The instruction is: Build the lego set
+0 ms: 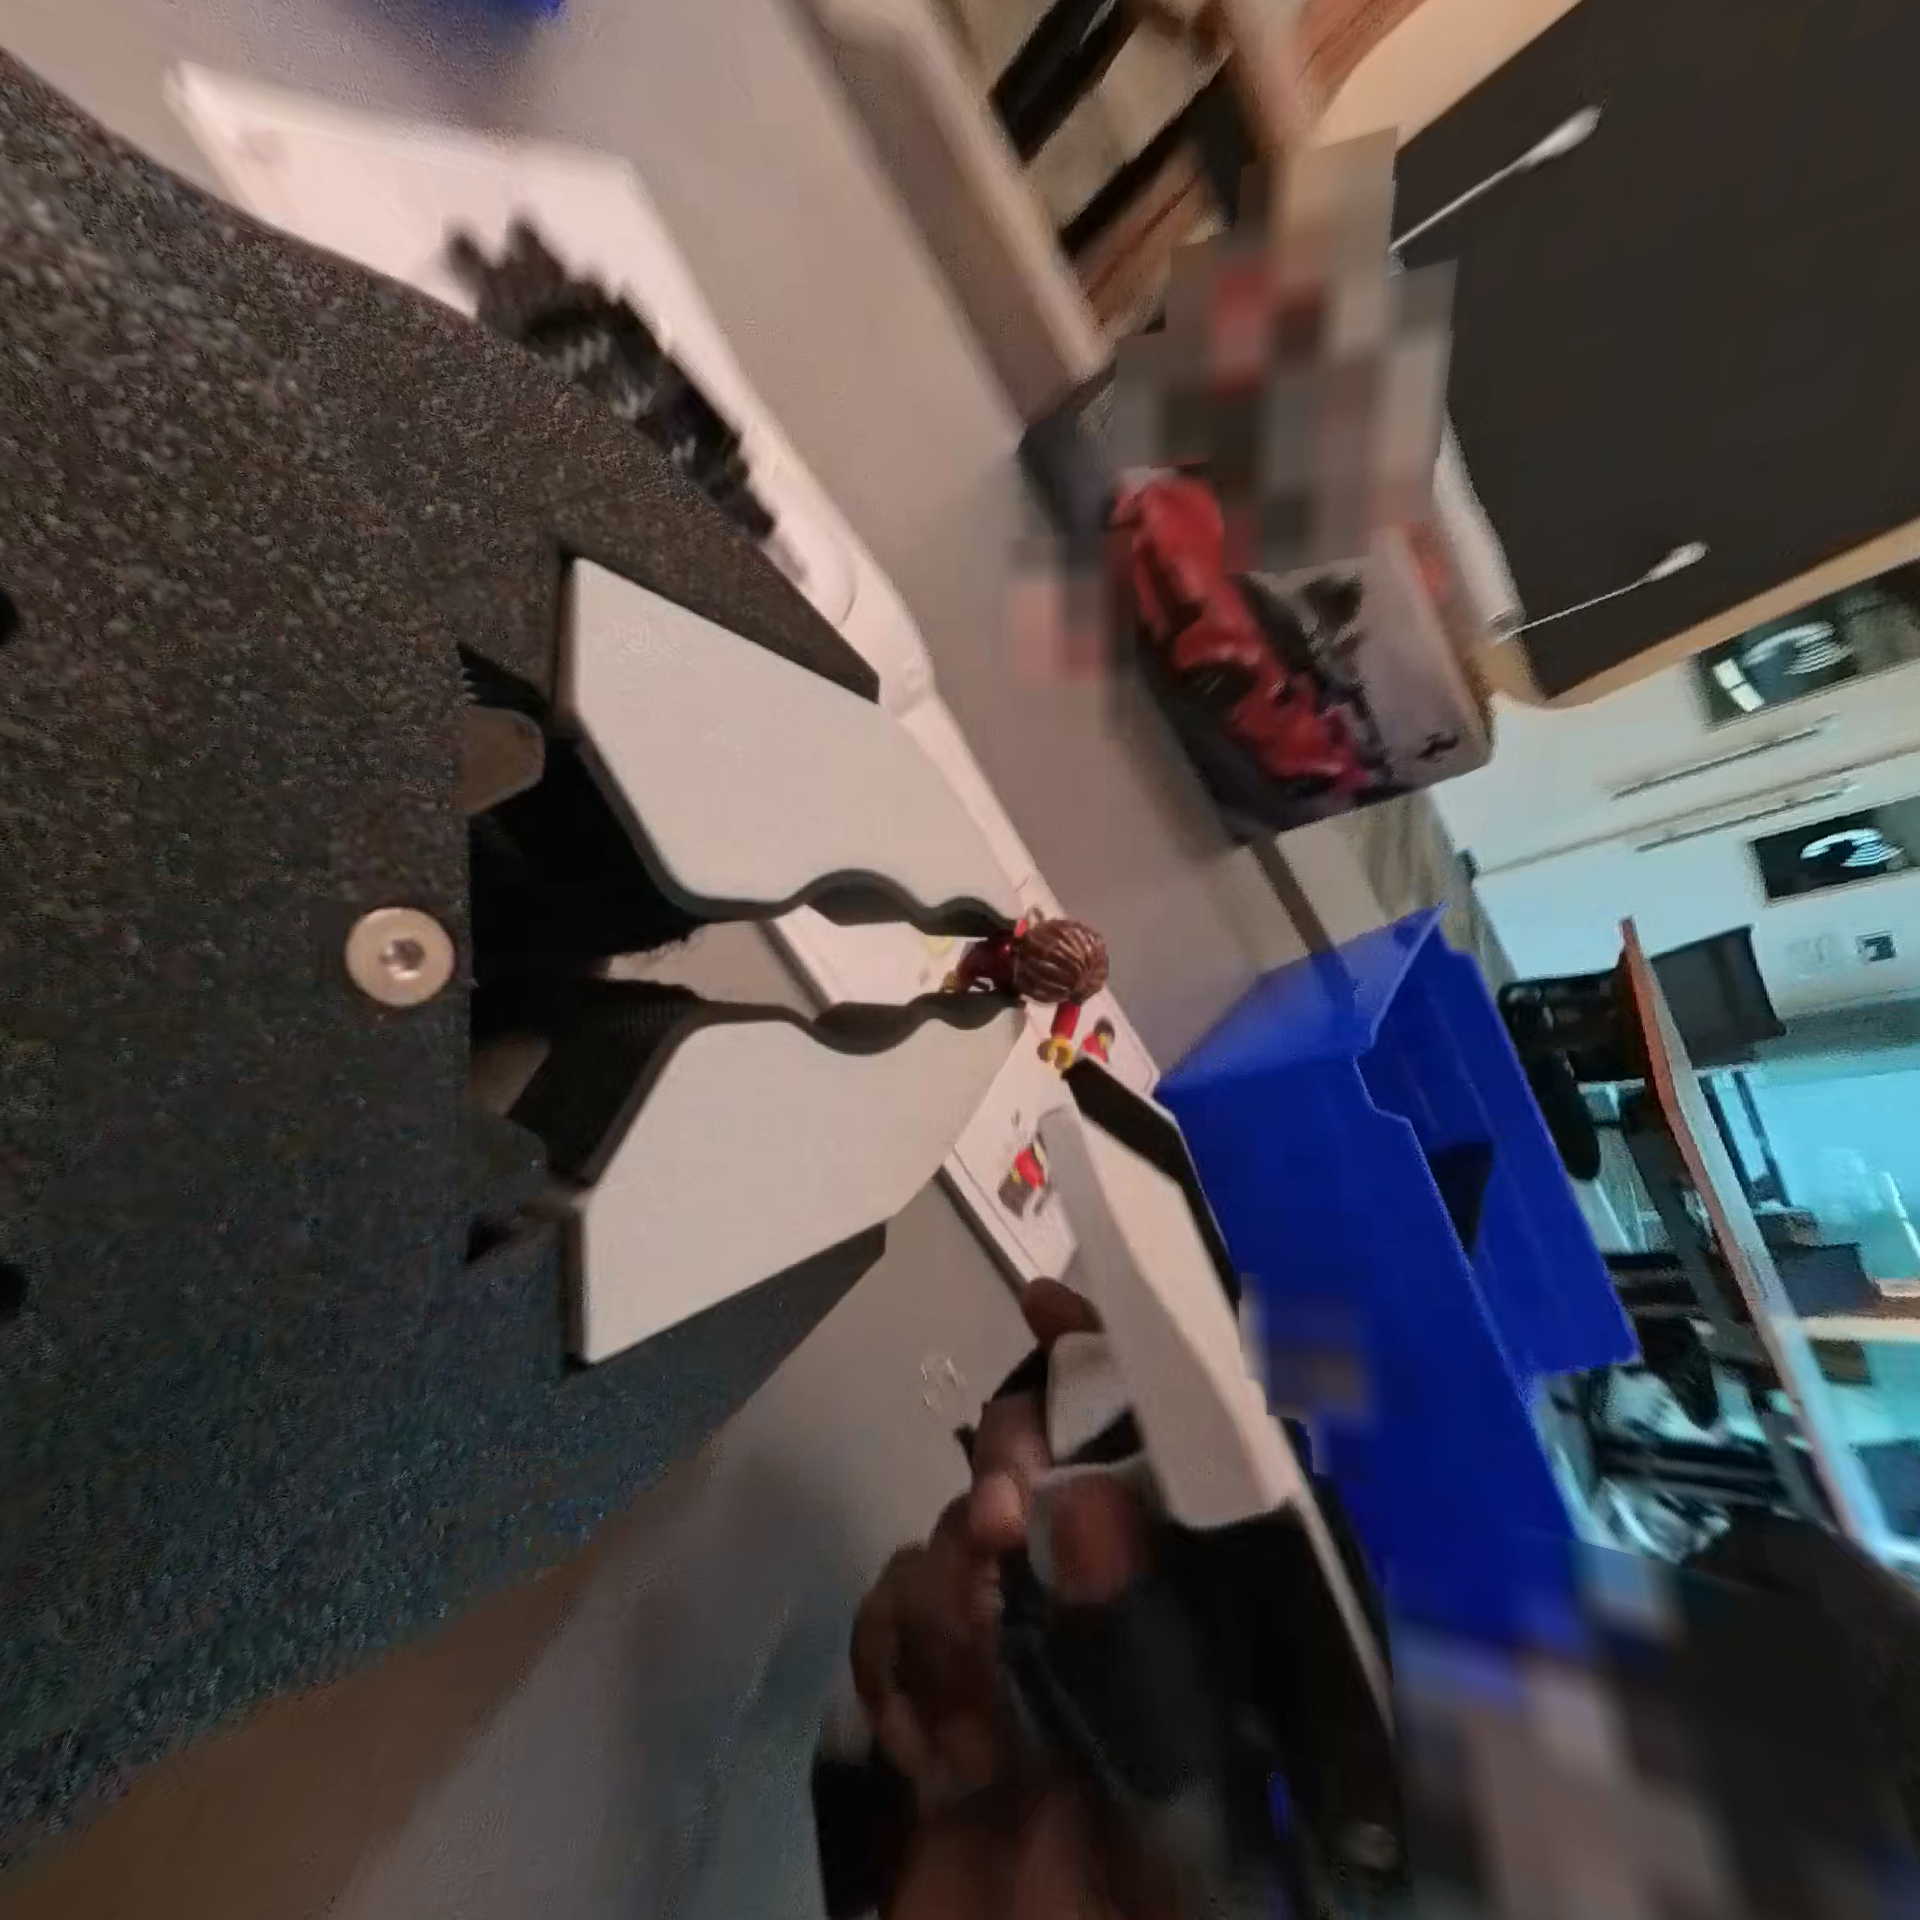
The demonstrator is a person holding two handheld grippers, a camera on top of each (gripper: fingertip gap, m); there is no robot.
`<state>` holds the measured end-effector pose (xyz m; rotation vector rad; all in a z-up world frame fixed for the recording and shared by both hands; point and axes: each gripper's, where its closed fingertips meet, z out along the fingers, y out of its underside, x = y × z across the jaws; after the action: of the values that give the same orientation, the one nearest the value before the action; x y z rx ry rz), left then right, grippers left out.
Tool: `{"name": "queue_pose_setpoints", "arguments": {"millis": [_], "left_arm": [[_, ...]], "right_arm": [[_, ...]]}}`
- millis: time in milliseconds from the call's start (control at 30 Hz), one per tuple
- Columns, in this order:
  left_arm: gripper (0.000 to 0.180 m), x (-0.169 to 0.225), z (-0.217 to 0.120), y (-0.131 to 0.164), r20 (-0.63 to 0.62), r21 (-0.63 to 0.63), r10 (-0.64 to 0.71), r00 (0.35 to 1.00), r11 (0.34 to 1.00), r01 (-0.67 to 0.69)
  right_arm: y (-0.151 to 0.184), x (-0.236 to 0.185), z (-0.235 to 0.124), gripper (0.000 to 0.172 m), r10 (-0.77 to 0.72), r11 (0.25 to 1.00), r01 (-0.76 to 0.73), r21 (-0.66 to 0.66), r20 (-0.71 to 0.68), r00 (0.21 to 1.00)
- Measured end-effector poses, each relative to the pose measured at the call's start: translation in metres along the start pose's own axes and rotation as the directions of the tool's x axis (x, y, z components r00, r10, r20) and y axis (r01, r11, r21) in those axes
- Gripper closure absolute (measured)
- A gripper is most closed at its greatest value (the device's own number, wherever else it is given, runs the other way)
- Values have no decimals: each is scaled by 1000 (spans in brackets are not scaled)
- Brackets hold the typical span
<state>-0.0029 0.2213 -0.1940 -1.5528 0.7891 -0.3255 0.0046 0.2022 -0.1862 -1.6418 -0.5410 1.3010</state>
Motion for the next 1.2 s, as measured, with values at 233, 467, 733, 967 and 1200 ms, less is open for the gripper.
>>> {"name": "queue_pose_setpoints", "arguments": {"millis": [233, 467, 733, 967, 1200], "left_arm": [[172, -4, -1, 23, -106, -170, -237, 966, 961, 217], [172, -1, -2, 20, -136, -153, -208, 969, 970, 187], [172, 1, -2, 24, -168, -158, -240, 956, 964, 215], [172, 4, -2, 24, -226, -180, -242, 944, 962, 204], [172, 22, 0, 41, -467, -432, -411, 783, 879, 203]], "right_arm": [[-1, 78, -88, 148, -629, 740, 421, -524, -319, 709], [27, 140, -111, 155, -539, 626, 139, -767, -296, 788], [28, 159, -86, 152, -442, 745, 56, -665, -428, 788], [32, 157, -81, 164, -334, 784, 15, -621, -401, 853], [0, 105, -64, 163, -741, 527, 505, -684, -79, 667]]}}
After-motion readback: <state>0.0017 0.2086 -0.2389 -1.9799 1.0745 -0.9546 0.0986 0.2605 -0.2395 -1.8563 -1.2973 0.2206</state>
